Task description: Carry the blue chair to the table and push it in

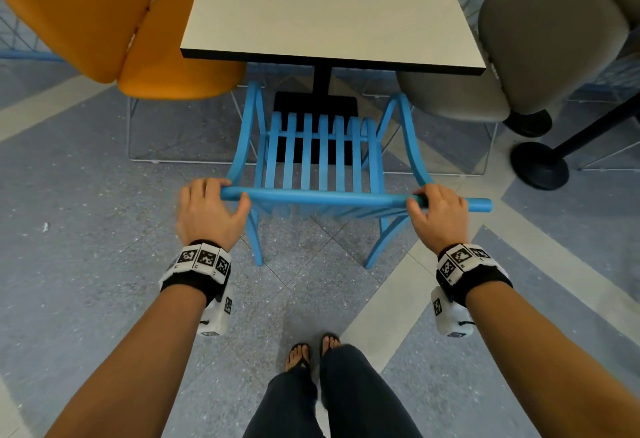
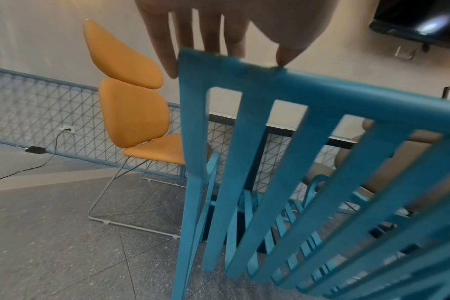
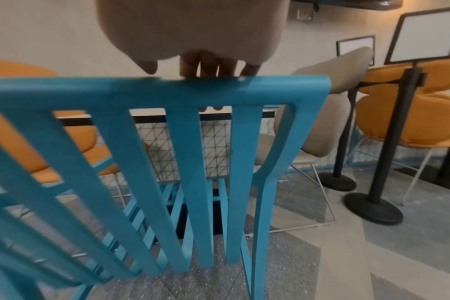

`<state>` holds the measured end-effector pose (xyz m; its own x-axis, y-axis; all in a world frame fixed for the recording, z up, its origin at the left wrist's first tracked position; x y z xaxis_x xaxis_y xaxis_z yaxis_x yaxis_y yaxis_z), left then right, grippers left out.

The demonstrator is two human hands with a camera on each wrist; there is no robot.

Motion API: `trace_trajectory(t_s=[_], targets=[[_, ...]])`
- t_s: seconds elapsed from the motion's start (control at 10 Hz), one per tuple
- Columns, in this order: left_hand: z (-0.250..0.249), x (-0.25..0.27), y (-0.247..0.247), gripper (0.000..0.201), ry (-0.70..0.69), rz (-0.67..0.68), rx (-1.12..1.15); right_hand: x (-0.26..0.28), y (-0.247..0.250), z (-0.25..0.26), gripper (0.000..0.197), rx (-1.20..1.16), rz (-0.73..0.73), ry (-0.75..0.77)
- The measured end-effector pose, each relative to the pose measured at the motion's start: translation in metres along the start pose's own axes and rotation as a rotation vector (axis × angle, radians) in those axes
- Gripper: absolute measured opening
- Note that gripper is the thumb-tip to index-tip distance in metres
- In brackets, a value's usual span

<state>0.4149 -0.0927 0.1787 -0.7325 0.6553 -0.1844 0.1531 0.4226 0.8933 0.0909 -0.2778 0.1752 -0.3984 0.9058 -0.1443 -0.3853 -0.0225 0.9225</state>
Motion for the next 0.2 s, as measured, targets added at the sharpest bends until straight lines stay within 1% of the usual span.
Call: trace_trajectory(t_s=[0.1, 0.2], targets=[[0.002, 0.02, -0.008, 0.045, -0.015, 0.097, 0.003, 0.025, -0.006, -0.001, 0.042, -0.009, 0.056, 0.022], [0.001, 0.06, -0.011, 0.048, -0.076, 0.167, 0.007, 0.069, -0.008, -0.005, 0.052, -0.049, 0.128, 0.037]])
Point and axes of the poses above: each hand's wrist, its own x-axis away from the middle knuckle, its own y-axis out of the back of the hand, z = x × y, the point moved 6 cm from there along -x, towards the middle knuckle, and after that the axes turned 3 degrees about y, right-handed, at the moved point
